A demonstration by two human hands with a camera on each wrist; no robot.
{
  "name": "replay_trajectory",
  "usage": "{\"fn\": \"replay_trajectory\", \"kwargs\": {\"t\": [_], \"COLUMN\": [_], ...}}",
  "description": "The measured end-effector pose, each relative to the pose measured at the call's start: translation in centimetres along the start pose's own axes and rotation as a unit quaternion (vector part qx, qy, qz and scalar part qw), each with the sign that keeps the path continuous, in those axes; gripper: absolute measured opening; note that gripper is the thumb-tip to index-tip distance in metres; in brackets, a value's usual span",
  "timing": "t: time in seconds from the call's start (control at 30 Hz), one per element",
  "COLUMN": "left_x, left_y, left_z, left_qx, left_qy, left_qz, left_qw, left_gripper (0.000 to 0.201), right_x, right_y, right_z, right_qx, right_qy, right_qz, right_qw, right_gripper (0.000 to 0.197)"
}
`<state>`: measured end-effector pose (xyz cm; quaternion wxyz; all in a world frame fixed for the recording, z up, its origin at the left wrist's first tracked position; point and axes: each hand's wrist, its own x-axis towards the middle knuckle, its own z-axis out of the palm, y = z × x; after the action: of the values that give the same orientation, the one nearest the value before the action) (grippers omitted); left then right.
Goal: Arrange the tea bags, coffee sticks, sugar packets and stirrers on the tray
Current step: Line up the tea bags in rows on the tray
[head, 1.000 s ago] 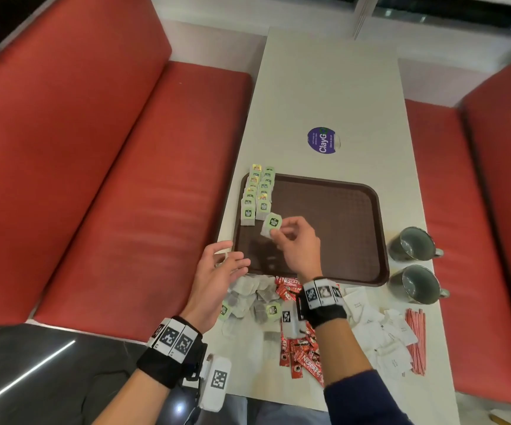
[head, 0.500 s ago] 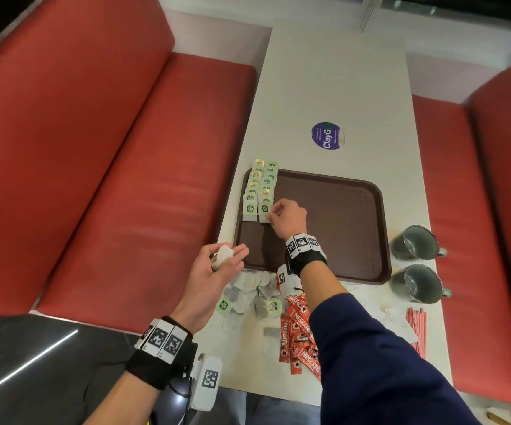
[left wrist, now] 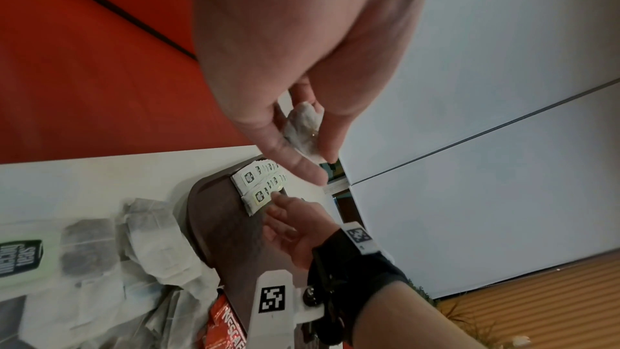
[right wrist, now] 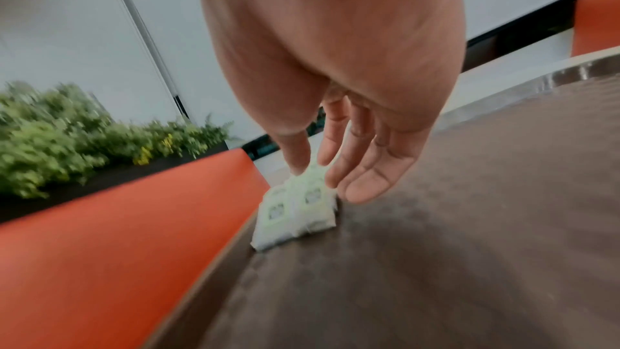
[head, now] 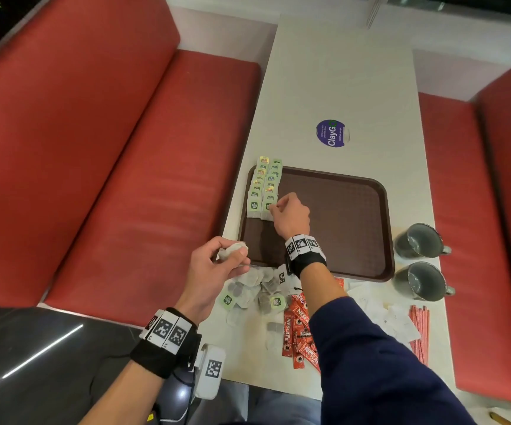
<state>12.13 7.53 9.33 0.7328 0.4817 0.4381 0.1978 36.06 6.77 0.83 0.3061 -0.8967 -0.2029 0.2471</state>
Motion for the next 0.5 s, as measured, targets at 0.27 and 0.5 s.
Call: {"fn": "replay_trajectory", "kwargs": {"t": [0.27,0.5], "left_x": [-0.1,-1.0], "left_y": [0.4,0.6], "left_z": [0.6,1.5], "left_qx": [0.026,0.102], "left_qy": [0.046,0.051], "left_qz": [0.061,0.147], "left_qw": [0.997,0.983], "left_gripper": [0.038,0.033], "right_x": [-11.4,-16.7], "right_y": [-4.0,-4.0], "right_z": [-6.3,-8.3], "right_qx": [0.148,0.147], "right_qy": [-0.082,-0.133], "right_qz": [-0.094,-0.099], "right_qw": [0.981,0.975], "right_gripper": [0.045,0.027]}}
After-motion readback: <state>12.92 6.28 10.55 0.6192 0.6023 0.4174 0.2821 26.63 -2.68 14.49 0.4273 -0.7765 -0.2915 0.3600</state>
